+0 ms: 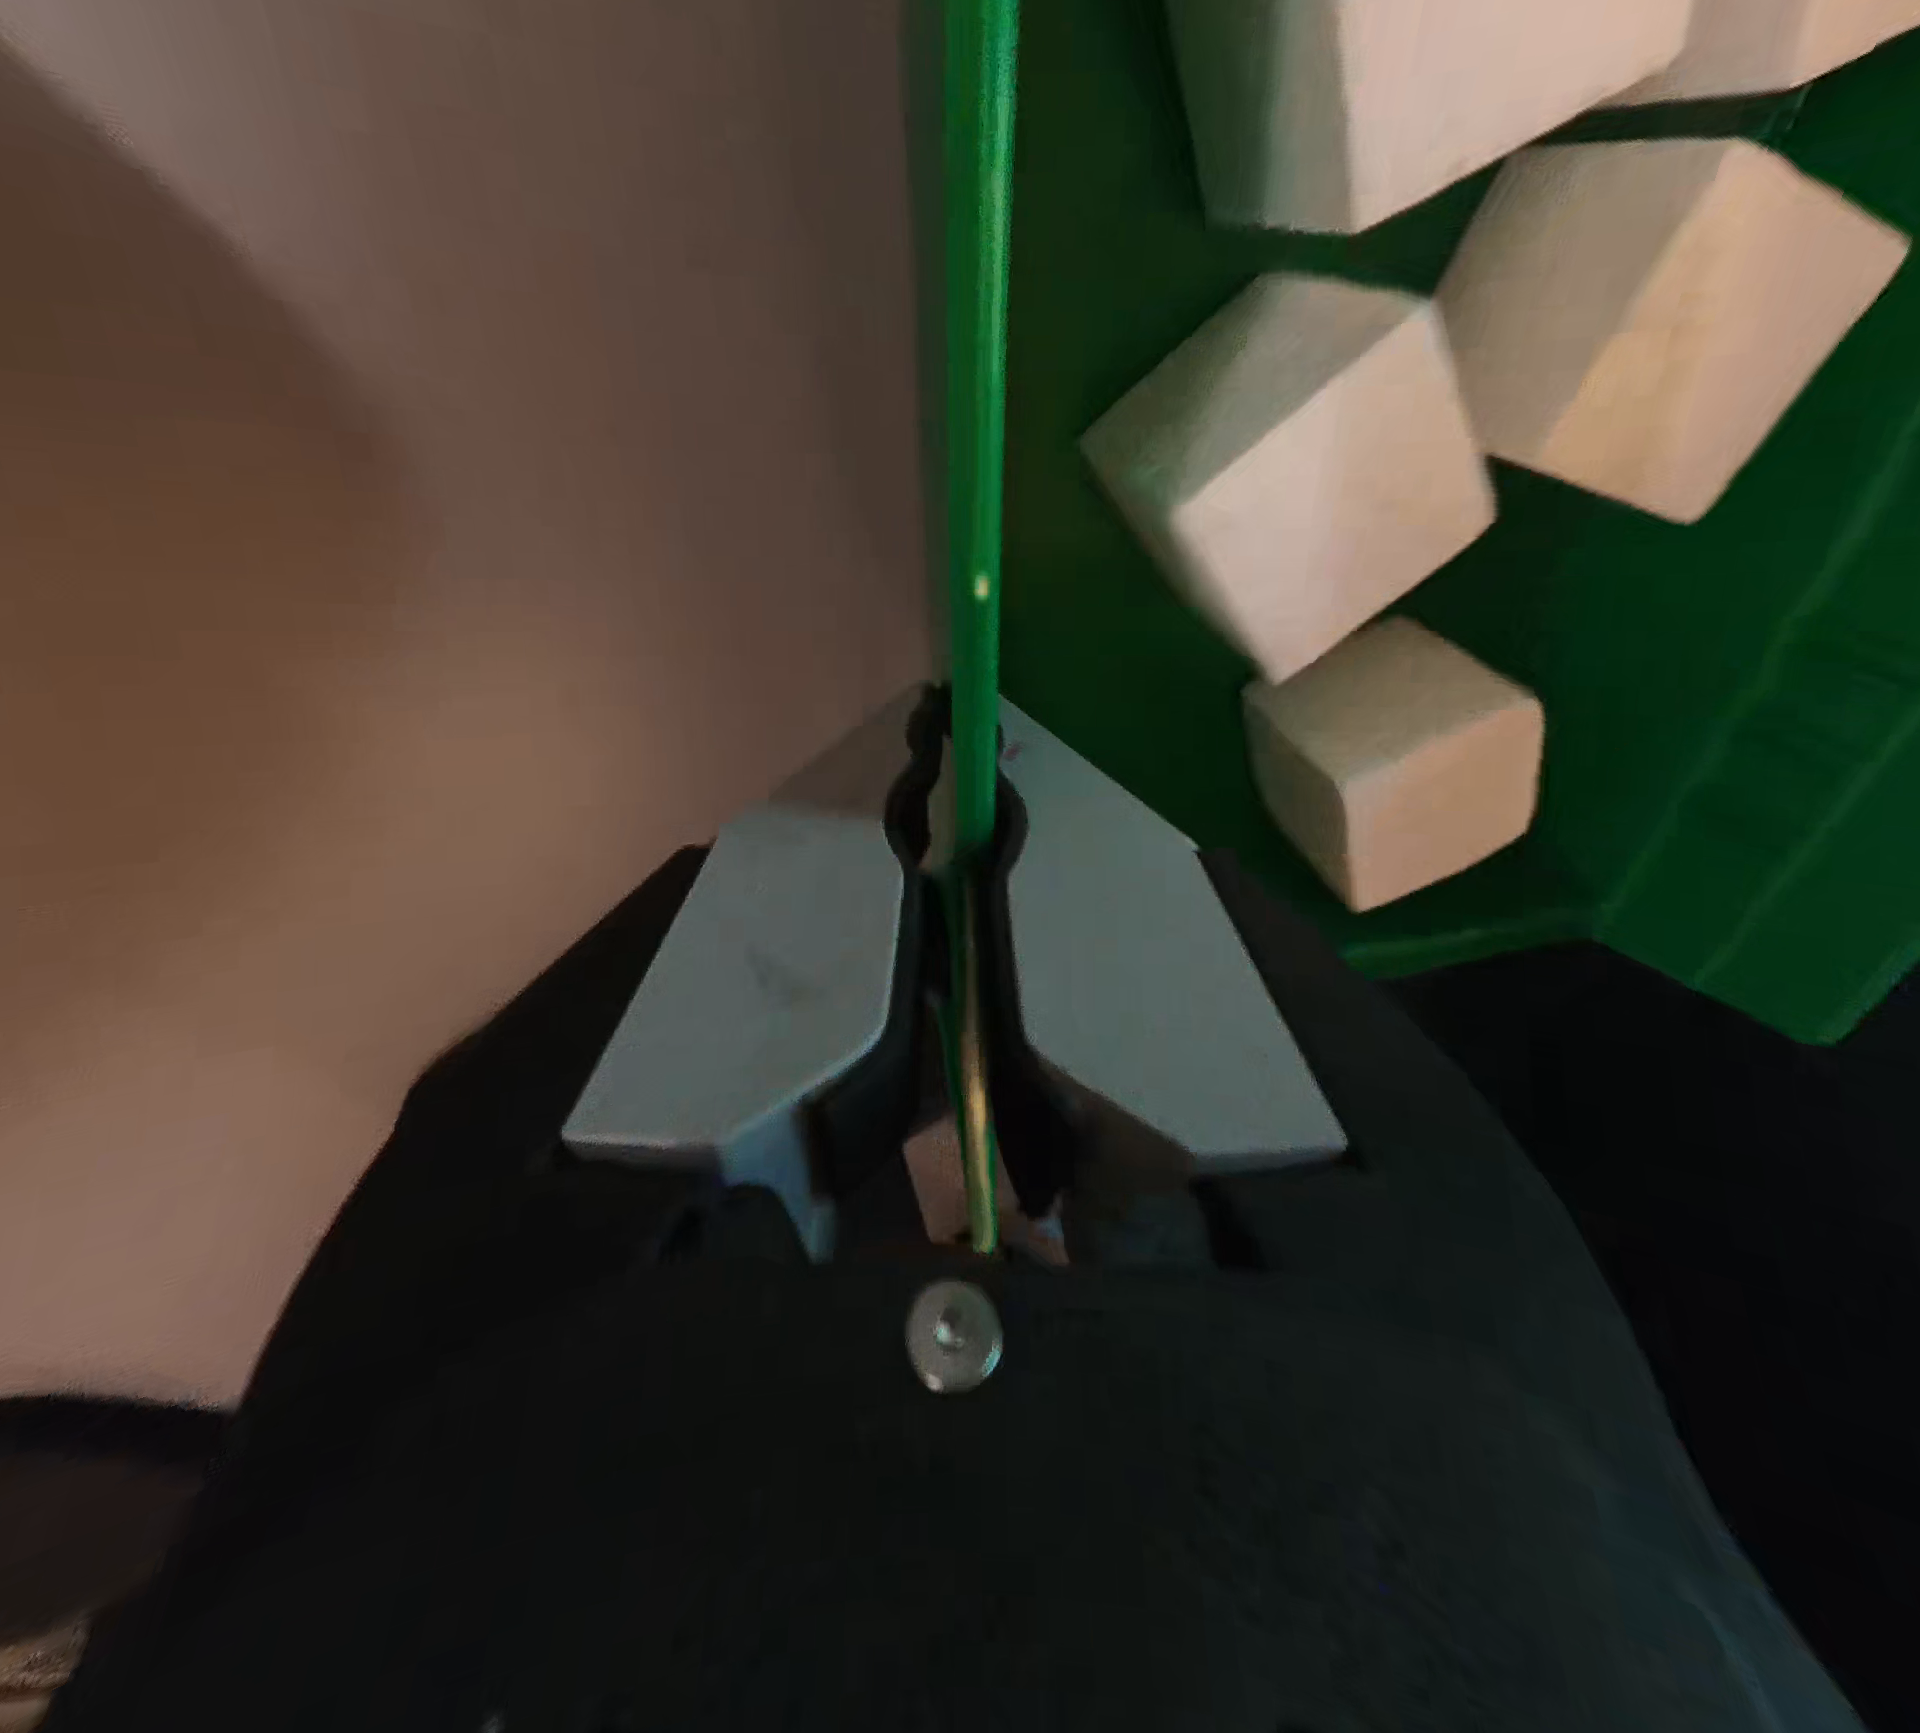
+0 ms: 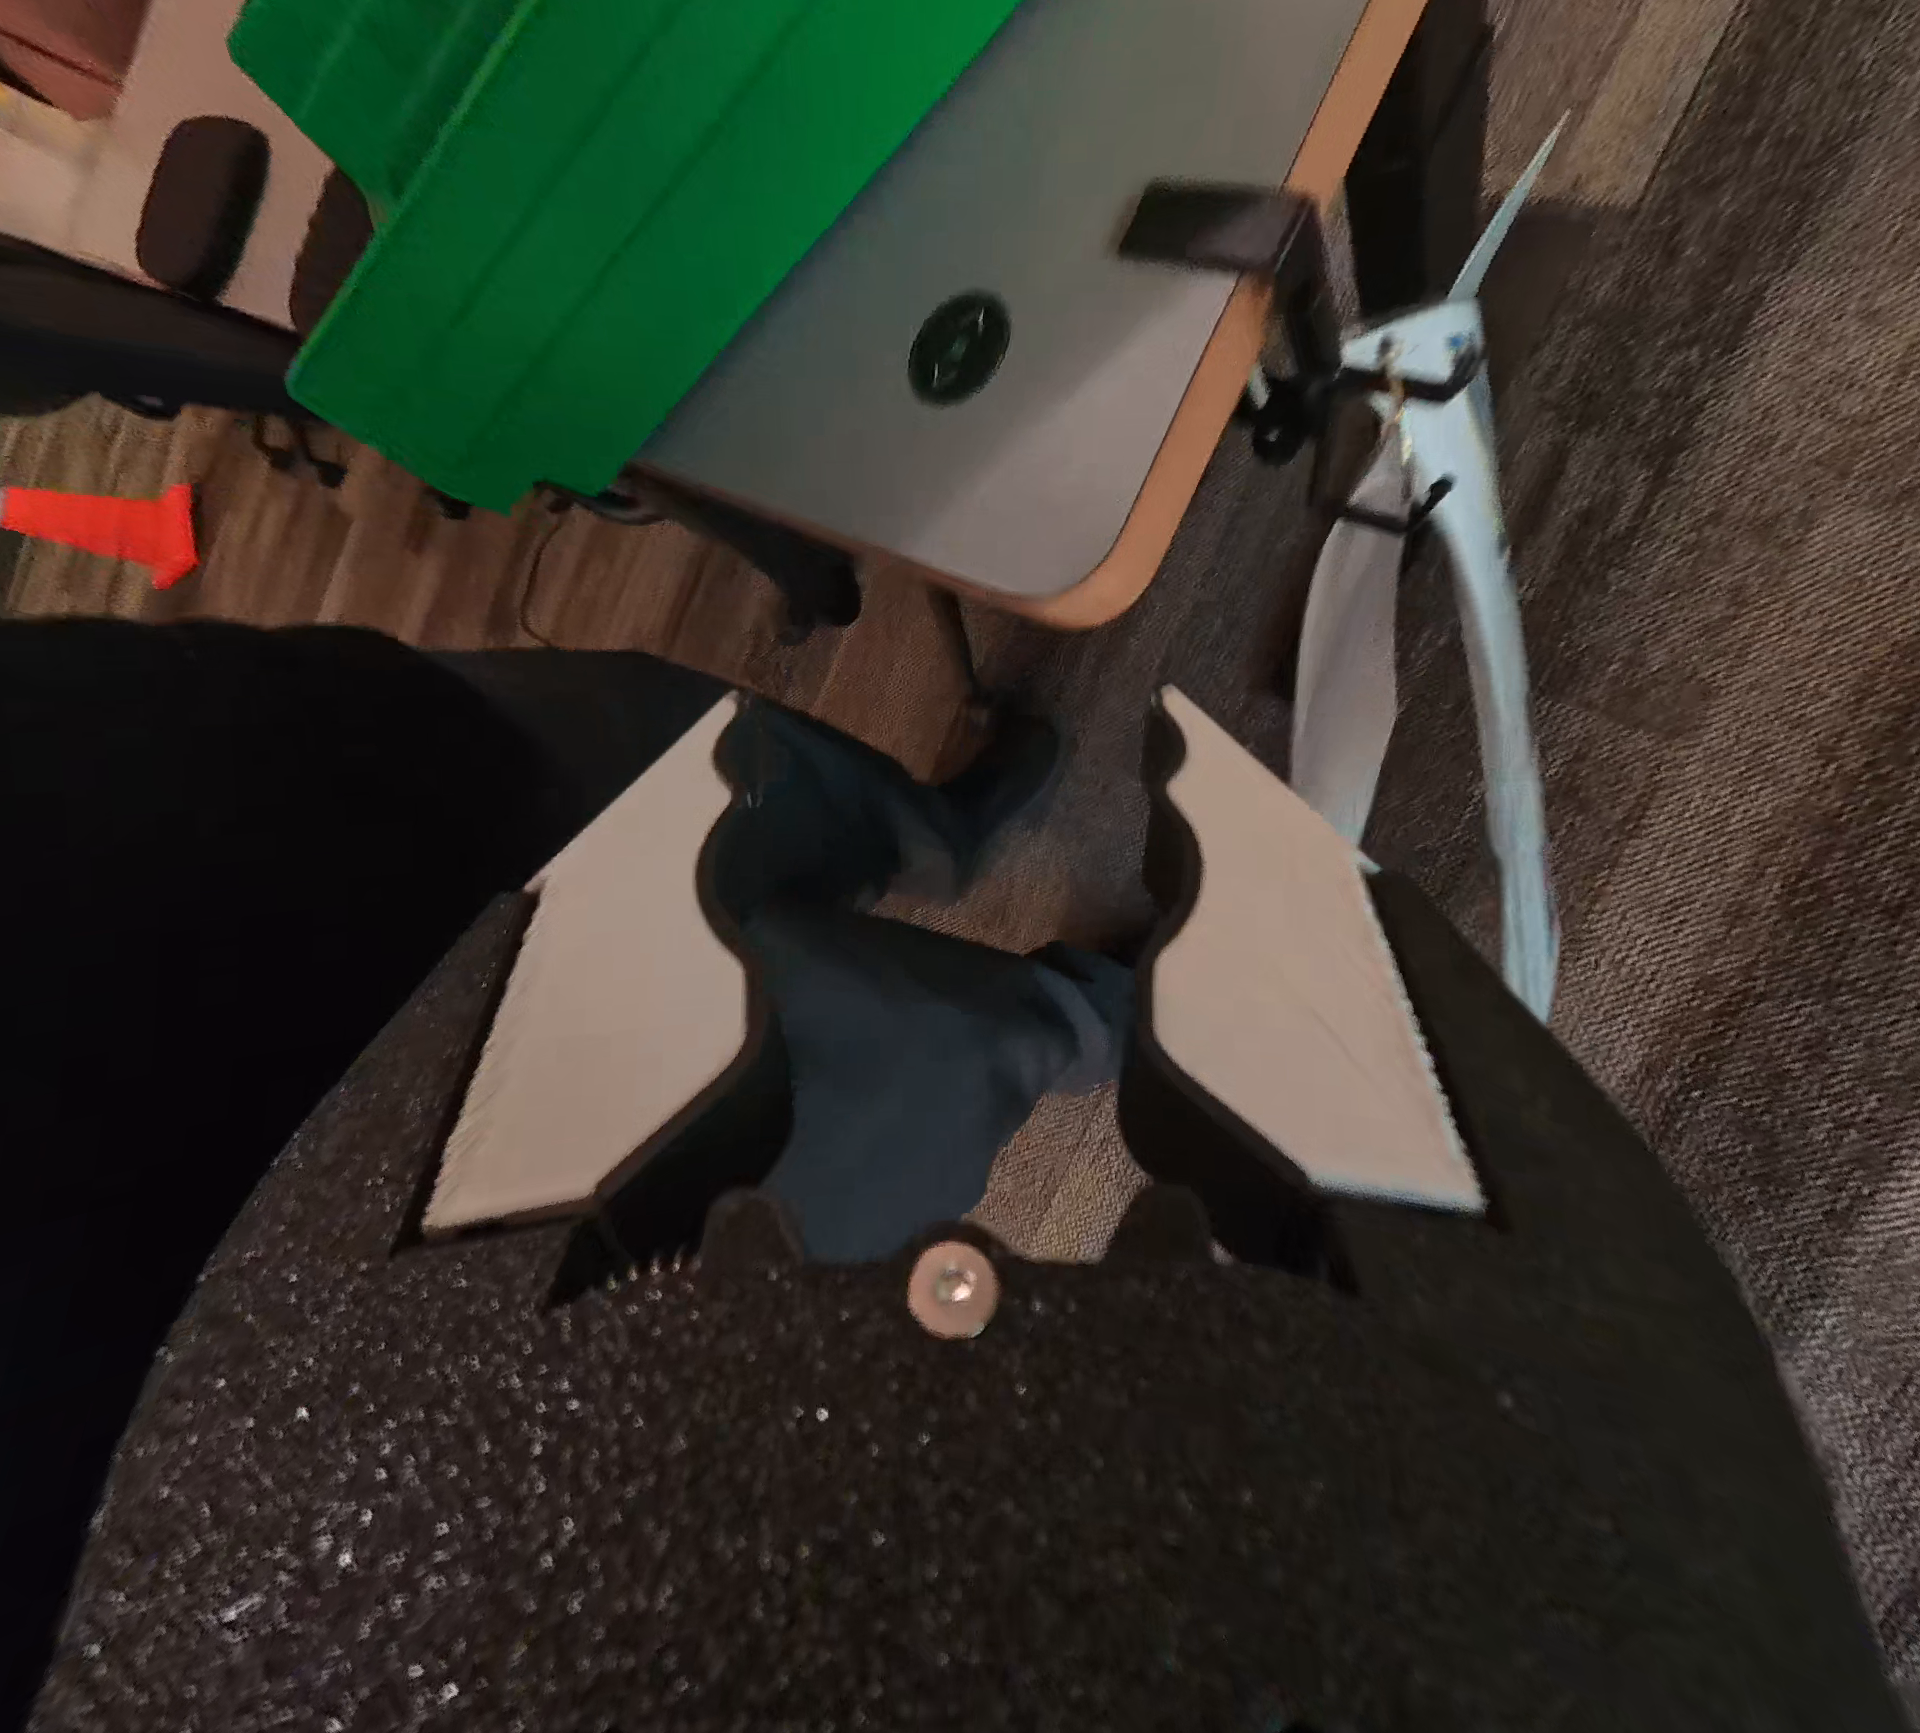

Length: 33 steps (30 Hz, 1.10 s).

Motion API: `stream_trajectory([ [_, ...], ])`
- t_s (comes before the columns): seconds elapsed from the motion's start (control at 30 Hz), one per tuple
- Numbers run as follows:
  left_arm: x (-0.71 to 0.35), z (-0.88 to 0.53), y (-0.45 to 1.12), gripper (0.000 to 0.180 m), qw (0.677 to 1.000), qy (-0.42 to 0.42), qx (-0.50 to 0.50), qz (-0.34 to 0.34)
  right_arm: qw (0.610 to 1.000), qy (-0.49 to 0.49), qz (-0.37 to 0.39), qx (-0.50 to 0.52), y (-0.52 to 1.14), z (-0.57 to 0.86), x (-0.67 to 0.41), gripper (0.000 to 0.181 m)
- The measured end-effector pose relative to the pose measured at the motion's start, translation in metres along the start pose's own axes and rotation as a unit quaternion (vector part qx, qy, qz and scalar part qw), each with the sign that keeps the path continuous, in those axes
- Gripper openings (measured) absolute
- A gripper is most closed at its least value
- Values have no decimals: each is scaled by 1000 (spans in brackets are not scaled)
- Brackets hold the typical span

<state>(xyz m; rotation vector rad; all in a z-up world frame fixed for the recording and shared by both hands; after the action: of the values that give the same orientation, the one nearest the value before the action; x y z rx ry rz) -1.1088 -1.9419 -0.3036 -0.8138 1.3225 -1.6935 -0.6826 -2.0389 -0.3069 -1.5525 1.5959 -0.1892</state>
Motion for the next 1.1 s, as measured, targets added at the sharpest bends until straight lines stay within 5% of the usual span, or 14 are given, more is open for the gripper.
stream_trajectory([
  [0.47,-20,69,21,17,990,82,91,68,999,40,22,-28,59,-72,-11,80],
  [0.67,-3,84,39,62,983,117,128,58,998,37,19,-39,60,-88,-10,62],
  [0.73,-6,80,35,53,983,121,129,58,998,24,5,-49,62,-89,-8,59],
  [0.77,-9,72,30,26,985,113,111,71,999,18,-4,-38,64,-87,-7,65],
  [0.83,-9,59,29,5,983,169,29,61,1000,9,-7,-10,66,-80,-3,66],
  [1.1,-13,75,25,1,975,218,-14,42,993,73,66,-68,55,-80,-14,71],
])
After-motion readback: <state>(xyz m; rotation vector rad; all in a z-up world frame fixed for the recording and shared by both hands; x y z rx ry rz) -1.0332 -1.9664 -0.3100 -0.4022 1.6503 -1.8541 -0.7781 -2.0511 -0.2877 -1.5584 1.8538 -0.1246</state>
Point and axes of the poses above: each gripper's, where its closed fingertips meet, y out along the fingers, x out of its underside, z = x × y across the jaws, the point moved 6 cm from there along -y, back along the fingers, and after that the axes turned 11 degrees about y, right-handed, at the moved point
